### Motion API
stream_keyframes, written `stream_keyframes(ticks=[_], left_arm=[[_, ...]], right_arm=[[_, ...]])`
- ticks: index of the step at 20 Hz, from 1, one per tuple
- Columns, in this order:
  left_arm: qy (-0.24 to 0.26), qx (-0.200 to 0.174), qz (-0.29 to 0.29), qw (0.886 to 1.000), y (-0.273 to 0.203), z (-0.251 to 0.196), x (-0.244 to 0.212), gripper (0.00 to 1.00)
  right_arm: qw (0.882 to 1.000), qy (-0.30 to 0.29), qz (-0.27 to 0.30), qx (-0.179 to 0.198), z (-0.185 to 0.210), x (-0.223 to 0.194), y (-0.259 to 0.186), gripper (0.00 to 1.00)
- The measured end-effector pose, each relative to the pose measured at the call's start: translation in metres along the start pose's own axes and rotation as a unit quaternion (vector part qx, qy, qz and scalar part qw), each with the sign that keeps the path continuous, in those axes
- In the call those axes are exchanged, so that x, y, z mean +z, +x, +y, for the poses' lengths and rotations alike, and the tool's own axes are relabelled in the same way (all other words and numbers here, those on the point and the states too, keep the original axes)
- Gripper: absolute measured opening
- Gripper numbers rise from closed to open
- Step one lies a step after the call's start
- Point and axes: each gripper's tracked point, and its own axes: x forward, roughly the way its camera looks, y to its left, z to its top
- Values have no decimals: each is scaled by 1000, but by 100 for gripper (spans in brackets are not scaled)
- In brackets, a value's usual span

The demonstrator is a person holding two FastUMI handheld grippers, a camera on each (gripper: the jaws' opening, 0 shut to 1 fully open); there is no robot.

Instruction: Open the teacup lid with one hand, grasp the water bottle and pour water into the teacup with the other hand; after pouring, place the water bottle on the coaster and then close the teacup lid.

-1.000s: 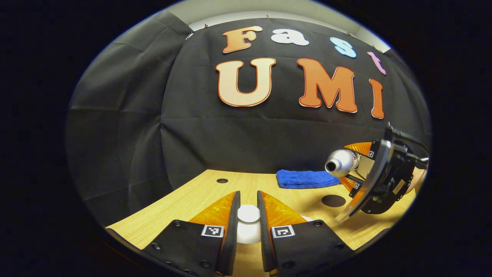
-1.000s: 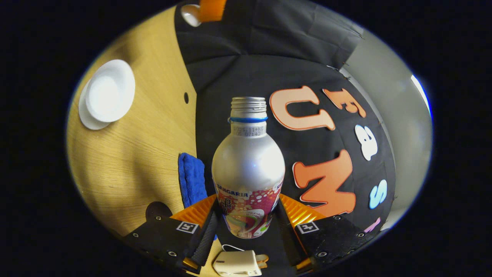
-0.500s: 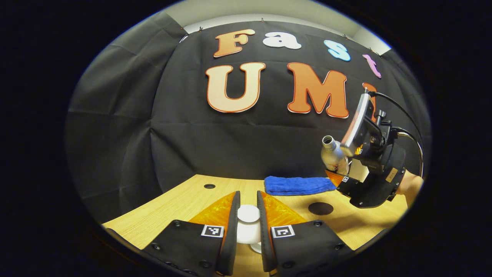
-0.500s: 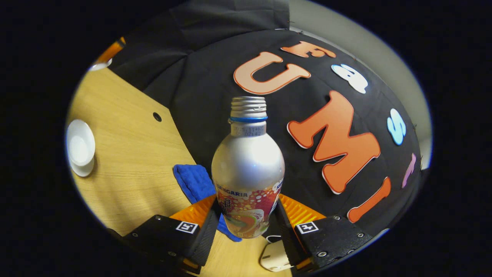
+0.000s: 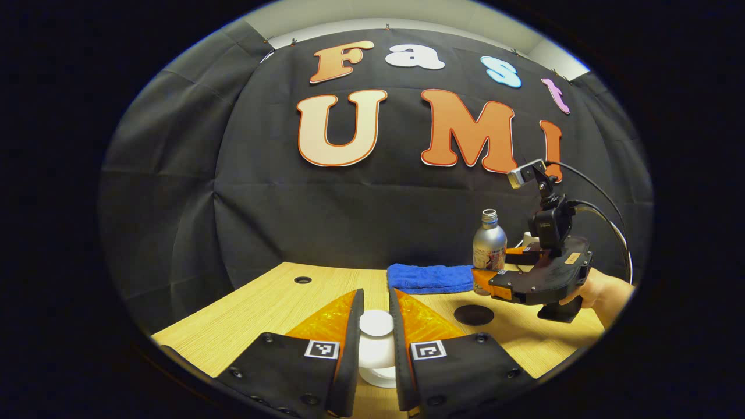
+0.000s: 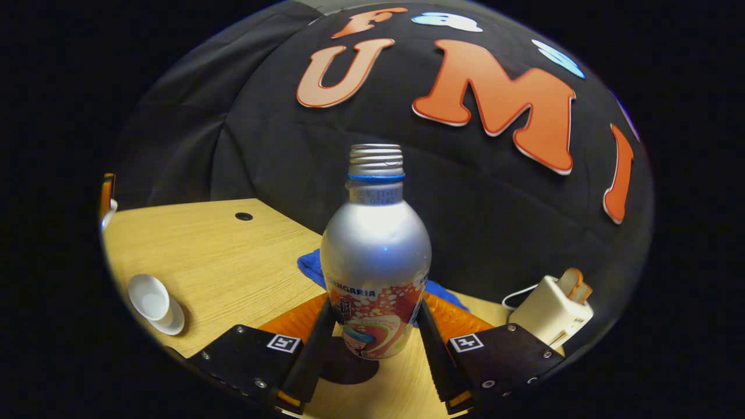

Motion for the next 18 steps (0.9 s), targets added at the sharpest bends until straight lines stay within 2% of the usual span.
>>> stream_keyframes(ticks=[4, 7, 8, 9, 10, 12, 17, 18], left_arm=[[-2, -1, 11, 1000, 5, -5, -10, 31], [1, 2, 19, 1000, 11, -9, -17, 29], [-1, 1, 23, 1000, 13, -11, -20, 31], [-3, 1, 26, 1000, 14, -12, -22, 28], [-3, 2, 29, 1000, 17, -12, -25, 31], [-4, 2, 36, 999, 20, -14, -33, 31], [-16, -2, 56, 998, 29, -20, -49, 31], [-17, -3, 62, 998, 29, -21, -56, 31]], right_arm=[[998, 55, 24, 28, 8, -18, 4, 78], [996, 75, 33, 34, 12, -31, 9, 78], [995, 83, 39, 35, 15, -36, 10, 78], [994, 91, 45, 39, 15, -39, 10, 78], [993, 97, 49, 40, 16, -44, 11, 78], [992, 99, 61, 44, 20, -53, 11, 78], [990, 124, 48, 43, 21, -54, 10, 78], [990, 123, 49, 43, 20, -54, 11, 76]])
